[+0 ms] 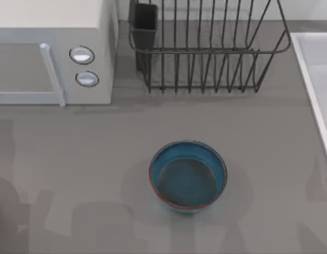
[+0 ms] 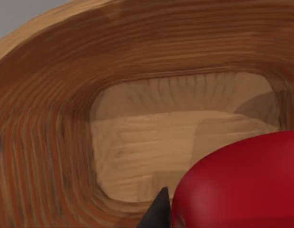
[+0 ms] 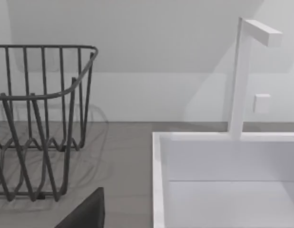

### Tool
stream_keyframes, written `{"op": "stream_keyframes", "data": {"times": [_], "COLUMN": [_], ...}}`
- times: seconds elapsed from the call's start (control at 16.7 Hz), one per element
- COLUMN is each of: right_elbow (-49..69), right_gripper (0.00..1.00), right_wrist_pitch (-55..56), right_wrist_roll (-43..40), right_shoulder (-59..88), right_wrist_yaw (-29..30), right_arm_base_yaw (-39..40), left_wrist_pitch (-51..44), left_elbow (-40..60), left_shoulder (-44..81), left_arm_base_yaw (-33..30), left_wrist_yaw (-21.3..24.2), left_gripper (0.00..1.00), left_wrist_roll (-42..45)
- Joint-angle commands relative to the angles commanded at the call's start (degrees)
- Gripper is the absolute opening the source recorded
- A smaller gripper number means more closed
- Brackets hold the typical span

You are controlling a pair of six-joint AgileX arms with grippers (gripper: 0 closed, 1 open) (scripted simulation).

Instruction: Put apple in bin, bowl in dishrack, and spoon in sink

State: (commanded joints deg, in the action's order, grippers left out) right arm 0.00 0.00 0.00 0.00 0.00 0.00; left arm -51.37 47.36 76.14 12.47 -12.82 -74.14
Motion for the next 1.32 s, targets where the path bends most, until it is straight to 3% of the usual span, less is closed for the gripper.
{"op": "stream_keyframes", "data": {"times": [0.12, 0.9, 1.32], "right_elbow": [0.00, 0.00, 0.00], "right_gripper": [1.00, 1.00, 1.00], "right_wrist_pitch": [0.00, 0.00, 0.00], "right_wrist_roll": [0.00, 0.00, 0.00], "right_shoulder": [0.00, 0.00, 0.00], "right_wrist_yaw": [0.00, 0.00, 0.00], "right_arm_base_yaw": [0.00, 0.00, 0.00], "left_wrist_pitch": [0.00, 0.00, 0.00], "left_elbow": [0.00, 0.00, 0.00], "left_shoulder": [0.00, 0.00, 0.00], "left_arm_base_yaw": [0.00, 0.00, 0.00], "left_wrist_yaw": [0.00, 0.00, 0.00], "left_gripper": [0.00, 0.98, 1.00], "left_wrist_roll": [0.00, 0.00, 0.00]}}
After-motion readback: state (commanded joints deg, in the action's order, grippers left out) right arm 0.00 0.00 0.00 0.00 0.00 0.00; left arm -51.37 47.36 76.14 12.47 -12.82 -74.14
